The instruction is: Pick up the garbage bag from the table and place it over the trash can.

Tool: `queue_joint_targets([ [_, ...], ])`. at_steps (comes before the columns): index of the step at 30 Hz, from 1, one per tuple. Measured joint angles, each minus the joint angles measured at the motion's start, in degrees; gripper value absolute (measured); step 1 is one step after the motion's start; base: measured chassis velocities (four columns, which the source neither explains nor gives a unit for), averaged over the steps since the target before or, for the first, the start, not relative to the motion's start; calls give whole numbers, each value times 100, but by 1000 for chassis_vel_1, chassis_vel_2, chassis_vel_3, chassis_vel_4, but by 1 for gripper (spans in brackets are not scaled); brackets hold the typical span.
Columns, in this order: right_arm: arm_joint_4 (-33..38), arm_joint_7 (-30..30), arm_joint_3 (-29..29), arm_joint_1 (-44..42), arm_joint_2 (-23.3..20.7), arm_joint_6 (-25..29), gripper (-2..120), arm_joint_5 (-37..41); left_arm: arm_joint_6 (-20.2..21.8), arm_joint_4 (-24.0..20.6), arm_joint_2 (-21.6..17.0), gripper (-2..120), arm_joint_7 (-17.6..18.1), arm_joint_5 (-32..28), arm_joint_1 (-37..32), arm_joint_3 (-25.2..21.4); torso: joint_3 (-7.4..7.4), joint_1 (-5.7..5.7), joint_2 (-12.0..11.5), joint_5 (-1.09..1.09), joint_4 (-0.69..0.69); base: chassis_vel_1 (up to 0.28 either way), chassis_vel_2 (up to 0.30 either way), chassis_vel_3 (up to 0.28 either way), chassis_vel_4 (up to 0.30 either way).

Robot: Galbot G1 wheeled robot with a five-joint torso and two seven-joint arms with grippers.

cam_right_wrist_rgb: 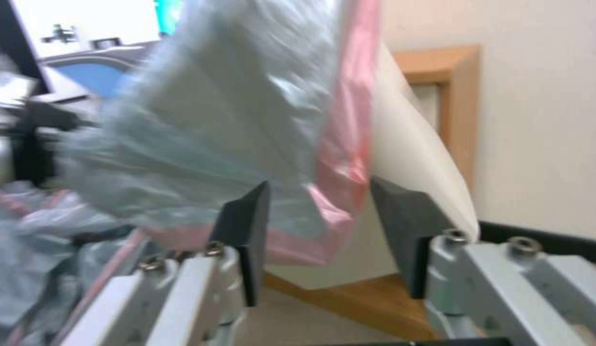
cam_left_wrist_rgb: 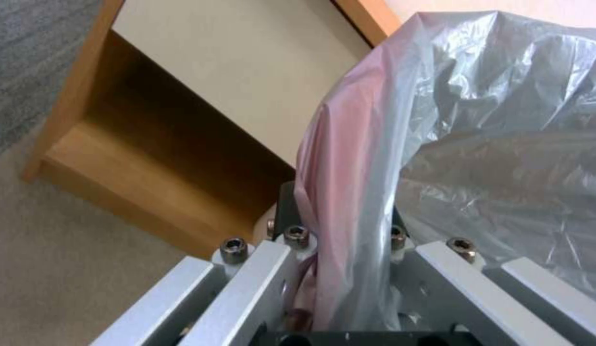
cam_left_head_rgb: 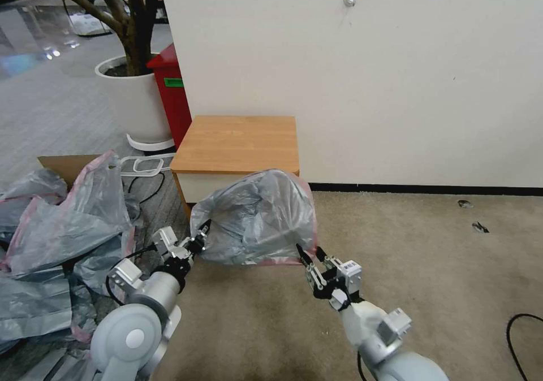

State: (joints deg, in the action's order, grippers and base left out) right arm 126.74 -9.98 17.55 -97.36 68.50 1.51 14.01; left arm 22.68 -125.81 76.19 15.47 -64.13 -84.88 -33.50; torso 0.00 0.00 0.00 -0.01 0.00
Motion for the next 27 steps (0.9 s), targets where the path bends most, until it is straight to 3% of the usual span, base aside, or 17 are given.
queue_joint_targets([
  [4,215,-711,312,-104,-9,295,63,521,30,108,-20,4,-11,-4,48,-8,0,0,0,0,0,0,0,0,0],
  [7,388,-752,486,13,32,223,71,1177,68,115,-49,4,-107,9,18,0,0,0,0,0,0,0,0,0,0],
  [8,506,-627,627,175,56,67,76,1817,111,114,-82,4,-209,19,-18,2,0,0,0,0,0,0,0,0,0],
  [10,536,-544,684,245,62,1,80,2060,123,114,-92,4,-237,22,-29,2,0,0,0,1,0,0,0,0,0],
  [14,477,339,1021,963,22,-565,98,4444,189,89,-178,4,-426,51,-118,-6,0,0,0,1,1,0,0,0,0],
  [17,377,487,984,1122,0,-655,100,5100,190,59,-181,4,-438,58,-135,-15,0,0,0,2,1,0,0,0,0],
  [20,289,499,875,1190,9,-683,100,5237,190,35,-181,4,-444,60,-148,-23,0,0,0,1,1,0,0,0,0],
  [27,-1,335,485,1362,-5,-752,100,4732,180,-45,-175,4,-446,93,-198,-33,0,0,0,1,0,0,0,0,0],
])
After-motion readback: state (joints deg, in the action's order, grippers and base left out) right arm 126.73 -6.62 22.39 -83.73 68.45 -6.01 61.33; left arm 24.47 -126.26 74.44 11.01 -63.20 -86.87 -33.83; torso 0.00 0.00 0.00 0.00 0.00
